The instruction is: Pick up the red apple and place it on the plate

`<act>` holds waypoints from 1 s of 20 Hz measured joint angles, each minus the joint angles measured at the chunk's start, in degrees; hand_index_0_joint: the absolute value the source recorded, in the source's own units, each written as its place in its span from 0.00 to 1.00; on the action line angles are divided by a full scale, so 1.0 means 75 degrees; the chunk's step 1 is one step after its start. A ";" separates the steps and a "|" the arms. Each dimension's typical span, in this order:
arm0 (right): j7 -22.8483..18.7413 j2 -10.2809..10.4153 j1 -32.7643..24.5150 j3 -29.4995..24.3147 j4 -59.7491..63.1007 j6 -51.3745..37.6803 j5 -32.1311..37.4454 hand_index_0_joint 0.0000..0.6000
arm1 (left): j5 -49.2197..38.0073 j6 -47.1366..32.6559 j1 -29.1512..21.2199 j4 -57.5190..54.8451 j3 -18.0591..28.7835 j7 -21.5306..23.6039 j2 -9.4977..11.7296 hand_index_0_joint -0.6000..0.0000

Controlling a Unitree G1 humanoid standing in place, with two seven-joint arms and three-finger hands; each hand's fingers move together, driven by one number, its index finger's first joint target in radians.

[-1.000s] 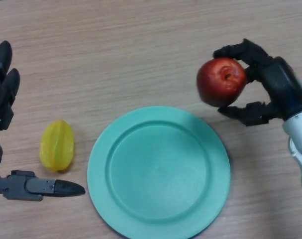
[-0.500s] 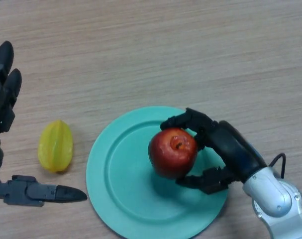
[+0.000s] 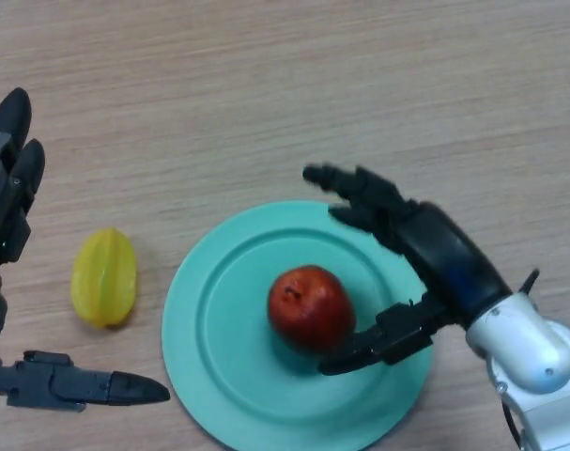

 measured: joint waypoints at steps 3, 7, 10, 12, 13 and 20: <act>0.0451 -0.0004 -0.0068 -0.0532 -0.0840 0.0778 0.0482 0.00 | 0.0008 0.0282 -0.0116 -0.0142 -0.0002 -0.0004 0.0000 1.00; 0.0692 -0.0260 0.0313 -0.2199 -0.2121 0.1228 0.2196 0.00 | 0.0028 0.0424 -0.0426 -0.0206 0.0013 -0.0125 0.0000 1.00; 0.0533 -0.0435 0.0917 -0.2976 -0.2697 0.1412 0.3280 0.00 | 0.0029 0.0574 -0.0726 -0.0202 0.0017 -0.0253 0.0006 1.00; 0.0456 -0.0536 0.1214 -0.3178 -0.2965 0.1427 0.3720 0.00 | 0.0033 0.0600 -0.0919 -0.0167 -0.0045 -0.0254 0.0076 1.00; 0.0453 -0.0536 0.1295 -0.3383 -0.3148 0.1432 0.4088 0.00 | 0.0083 0.0692 -0.1061 -0.0164 -0.0213 -0.0249 0.0145 1.00; 0.0409 -0.0619 0.1306 -0.3583 -0.3234 0.1433 0.4575 0.00 | -0.0013 0.1444 -0.1744 0.0018 -0.0603 -0.0247 0.0428 1.00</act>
